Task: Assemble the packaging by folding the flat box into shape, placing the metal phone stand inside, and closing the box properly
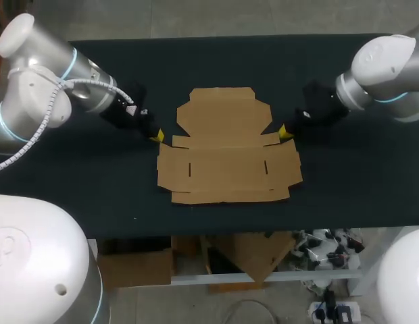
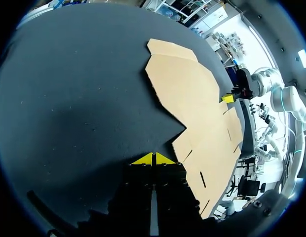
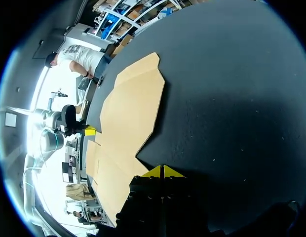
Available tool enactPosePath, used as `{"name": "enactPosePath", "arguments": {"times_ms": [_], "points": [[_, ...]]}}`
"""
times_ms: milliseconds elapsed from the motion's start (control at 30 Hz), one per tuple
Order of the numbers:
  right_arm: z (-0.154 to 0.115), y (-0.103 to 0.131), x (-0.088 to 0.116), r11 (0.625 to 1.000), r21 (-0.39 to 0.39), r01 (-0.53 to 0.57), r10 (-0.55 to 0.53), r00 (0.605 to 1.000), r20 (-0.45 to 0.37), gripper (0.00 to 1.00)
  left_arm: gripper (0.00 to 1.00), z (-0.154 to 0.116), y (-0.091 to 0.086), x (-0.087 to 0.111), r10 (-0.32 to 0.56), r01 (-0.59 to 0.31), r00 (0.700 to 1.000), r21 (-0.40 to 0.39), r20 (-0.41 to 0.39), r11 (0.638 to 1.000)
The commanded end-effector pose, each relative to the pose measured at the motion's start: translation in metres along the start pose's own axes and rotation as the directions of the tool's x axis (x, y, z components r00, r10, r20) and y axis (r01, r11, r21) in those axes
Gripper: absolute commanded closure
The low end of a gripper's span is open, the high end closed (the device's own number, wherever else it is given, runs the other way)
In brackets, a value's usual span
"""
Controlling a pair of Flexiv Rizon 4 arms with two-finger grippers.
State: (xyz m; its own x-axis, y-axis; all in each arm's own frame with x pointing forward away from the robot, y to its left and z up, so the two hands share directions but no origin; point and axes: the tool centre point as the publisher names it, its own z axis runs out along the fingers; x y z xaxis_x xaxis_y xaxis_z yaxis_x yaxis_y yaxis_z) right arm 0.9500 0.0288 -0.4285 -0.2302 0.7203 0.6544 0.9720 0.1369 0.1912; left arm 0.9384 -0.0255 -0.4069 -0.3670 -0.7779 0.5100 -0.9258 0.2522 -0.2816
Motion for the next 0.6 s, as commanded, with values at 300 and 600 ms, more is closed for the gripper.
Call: {"name": "enactPosePath", "arguments": {"times_ms": [300,600], "points": [[0.0031,0.005,-0.0001,1.0,0.006,0.009,-0.008,1.0,-0.012,1.0,1.0,0.0072,-0.002,-0.003,0.002,-0.002,1.0,-0.001,-0.018,1.0],[0.0034,0.0064,0.0009,1.0,0.006,0.012,-0.012,1.0,-0.013,1.0,1.0,0.0094,0.0035,0.0049,-0.004,0.004,1.0,0.012,-0.013,1.0]]}}
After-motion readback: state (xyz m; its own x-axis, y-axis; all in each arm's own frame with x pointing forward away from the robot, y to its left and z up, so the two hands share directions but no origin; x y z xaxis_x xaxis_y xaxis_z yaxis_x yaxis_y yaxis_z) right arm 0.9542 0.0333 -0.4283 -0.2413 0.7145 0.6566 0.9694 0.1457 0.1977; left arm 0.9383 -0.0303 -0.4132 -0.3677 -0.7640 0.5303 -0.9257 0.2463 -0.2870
